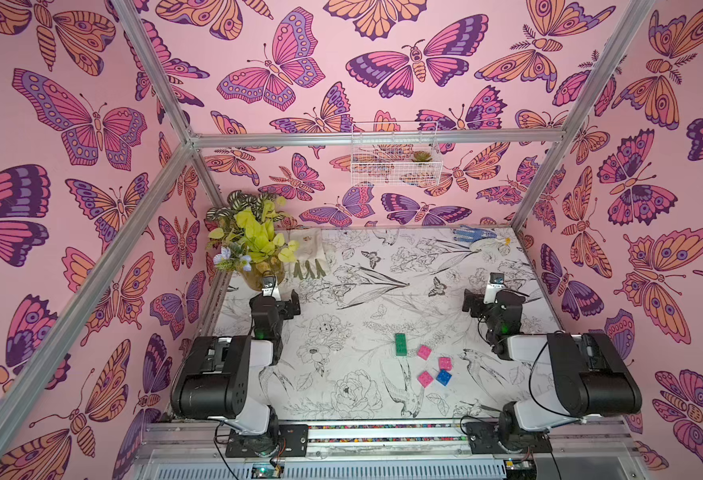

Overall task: Assemble the letter v with lego
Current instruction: Pick up the lego brick from the center of the board.

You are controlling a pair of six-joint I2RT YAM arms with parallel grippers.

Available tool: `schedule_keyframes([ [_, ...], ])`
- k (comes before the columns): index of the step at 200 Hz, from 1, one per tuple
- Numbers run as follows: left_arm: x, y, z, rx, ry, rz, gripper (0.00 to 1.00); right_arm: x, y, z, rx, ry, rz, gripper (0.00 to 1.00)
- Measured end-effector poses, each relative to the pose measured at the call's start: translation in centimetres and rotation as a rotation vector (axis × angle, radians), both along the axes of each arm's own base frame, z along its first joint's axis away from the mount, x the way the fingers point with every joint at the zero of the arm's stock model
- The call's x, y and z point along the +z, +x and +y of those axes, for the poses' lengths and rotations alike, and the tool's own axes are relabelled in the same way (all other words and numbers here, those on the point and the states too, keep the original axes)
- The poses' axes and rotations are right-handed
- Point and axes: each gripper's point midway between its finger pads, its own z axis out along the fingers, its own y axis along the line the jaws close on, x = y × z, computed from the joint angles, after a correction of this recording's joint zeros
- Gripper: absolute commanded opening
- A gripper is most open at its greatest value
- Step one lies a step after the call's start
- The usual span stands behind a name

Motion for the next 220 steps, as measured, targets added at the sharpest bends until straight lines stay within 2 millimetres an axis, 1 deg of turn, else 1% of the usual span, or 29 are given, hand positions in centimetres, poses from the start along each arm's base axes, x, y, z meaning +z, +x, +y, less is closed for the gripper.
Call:
schedule_keyframes([
  [135, 0.0, 0.0, -0.1, -0.013, 0.005, 0.002, 1.00, -0.1, 0.0, 0.2, 0.010, 0.004, 0.003, 0.99],
  [162, -0.1, 0.0, -0.2, -0.021, 0.001, 0.004, 1.00, 0.3, -0.2, -1.1, -0.068, -0.003, -0.003, 0.99],
  [177, -0.1, 0.0, -0.2, -0.019, 0.001, 0.004, 1.00, 1.2, -0.2, -1.7, -0.112, -0.017, -0.023, 0.99],
  [187, -0.1, -0.1, 0.0, -0.008, 0.003, 0.006, 1.00, 1.7, -0.2, -1.6, -0.129, -0.035, -0.012, 0.99],
  [194, -0.1, -0.1, 0.2, 0.000, 0.004, 0.011, 1.00, 2.5, -0.1, -1.4, -0.135, -0.044, -0.006, 0.99],
  [201, 0.0, -0.3, 0.3, 0.008, 0.006, 0.017, 1.00, 3.8, 0.1, -1.2, -0.139, -0.048, -0.021, 0.99],
  [209, 0.3, -0.5, 0.5, 0.021, 0.011, 0.018, 1.00, 5.7, 0.3, -1.0, -0.138, -0.043, -0.053, 0.99],
  [220, 1.3, -0.7, 0.8, 0.051, 0.019, 0.007, 1.00, 8.2, 0.5, -0.8, -0.142, -0.022, -0.091, 0.99],
])
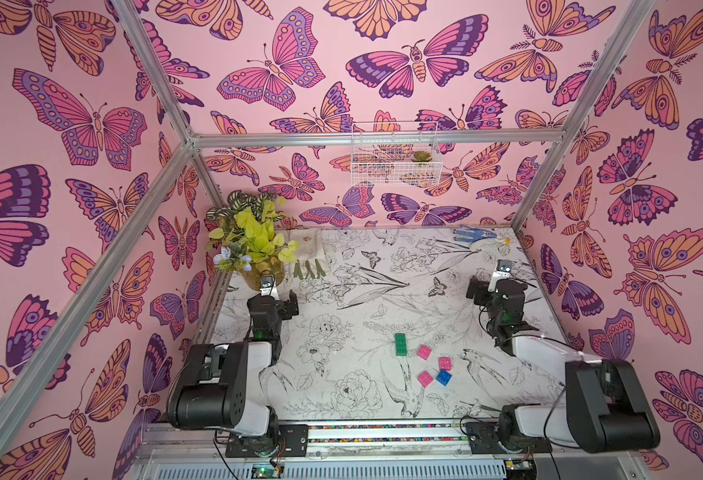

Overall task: Assemble the letter v with lego
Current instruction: Pick up the lego brick from the center of the board.

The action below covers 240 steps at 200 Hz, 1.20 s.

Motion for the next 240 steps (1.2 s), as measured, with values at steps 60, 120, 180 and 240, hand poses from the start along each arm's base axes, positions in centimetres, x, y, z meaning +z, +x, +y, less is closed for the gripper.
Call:
schedule_keyframes([
  [60, 10.7, -2.1, 0.6, 0.166, -0.099, -0.172, 1.00, 3.8, -1.0, 2.0, 0.057, 0.192, 0.007, 0.99],
  [120, 16.9, -4.3, -11.2, -0.119, -0.283, -0.186, 1.00, 5.0, -2.4, 4.3, 0.108, 0.324, 0.115, 0.99],
  [180, 11.9, -5.7, -22.1, -0.361, -0.417, 0.090, 1.00, 5.9, -3.3, 5.6, 0.163, 0.367, 0.164, 0.99],
  [240, 9.6, -7.1, -32.3, -0.494, -0.247, 0.260, 0.98, 3.1, -3.1, 6.3, 0.176, 0.384, 0.290, 0.99],
])
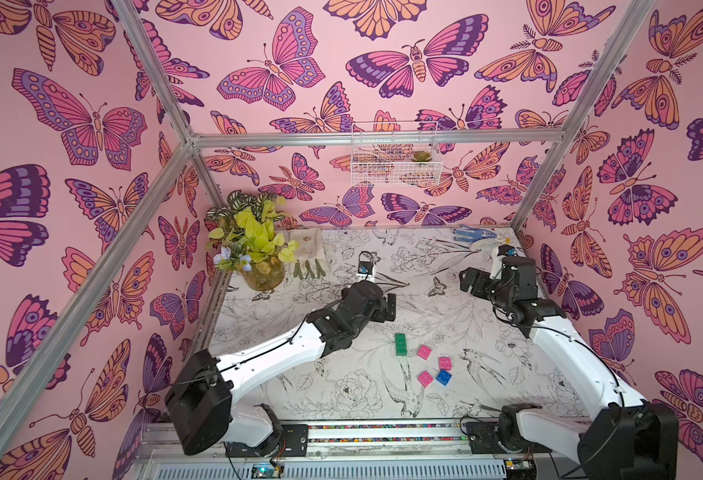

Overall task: Assemble the letter v with lego
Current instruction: Pick up the lego brick from the center of the board.

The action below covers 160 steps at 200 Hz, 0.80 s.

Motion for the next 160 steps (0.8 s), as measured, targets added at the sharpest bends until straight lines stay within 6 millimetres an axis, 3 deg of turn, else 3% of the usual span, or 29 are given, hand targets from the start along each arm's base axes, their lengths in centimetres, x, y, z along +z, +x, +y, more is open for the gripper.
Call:
schedule_keyframes([
  [36, -2.9, -0.5, -1.5, 0.023, 0.067, 0.082, 0.97, 0.2, -0.5, -0.2, -0.005, -0.013, 0.003, 0.99],
  [85, -7.9, -1.2, -2.5, 0.031, 0.160, 0.219, 0.95, -1.3, -1.1, -0.3, -0.006, -0.023, 0.073, 0.99],
  [117, -9.8, -2.0, -3.3, 0.018, 0.199, 0.273, 0.94, -1.9, -1.0, -0.2, -0.003, -0.024, 0.100, 0.99],
  [160, -12.0, -2.9, -3.7, 0.009, 0.219, 0.348, 0.86, -2.0, -1.1, 0.0, 0.009, -0.014, 0.106, 0.99],
])
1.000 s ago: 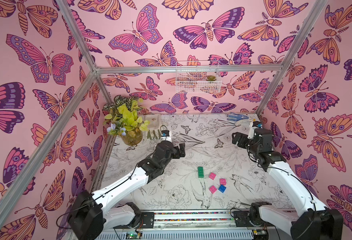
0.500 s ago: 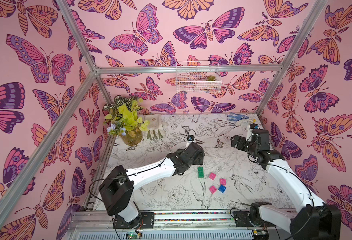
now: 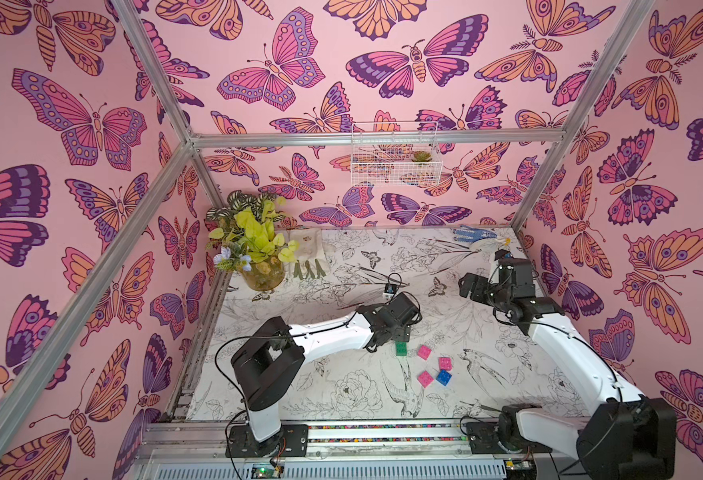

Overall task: Assemble the letter v with lego
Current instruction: Pick up the lego brick from the center of the board.

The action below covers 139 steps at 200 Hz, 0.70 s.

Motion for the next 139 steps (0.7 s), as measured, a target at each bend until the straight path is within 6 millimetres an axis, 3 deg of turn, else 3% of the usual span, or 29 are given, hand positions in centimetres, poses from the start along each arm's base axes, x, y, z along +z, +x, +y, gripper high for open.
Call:
schedule_keyframes([
  [74, -3.1, -2.6, -2.7, 0.004, 0.006, 0.088, 0.84, 0.0, 0.0, 0.1, 0.006, 0.006, 0.001, 0.99],
  [139, -4.6, -3.1, -2.8, 0.055, 0.015, 0.126, 0.75, 0.0, -0.1, 0.4, 0.015, 0.019, 0.003, 0.99],
])
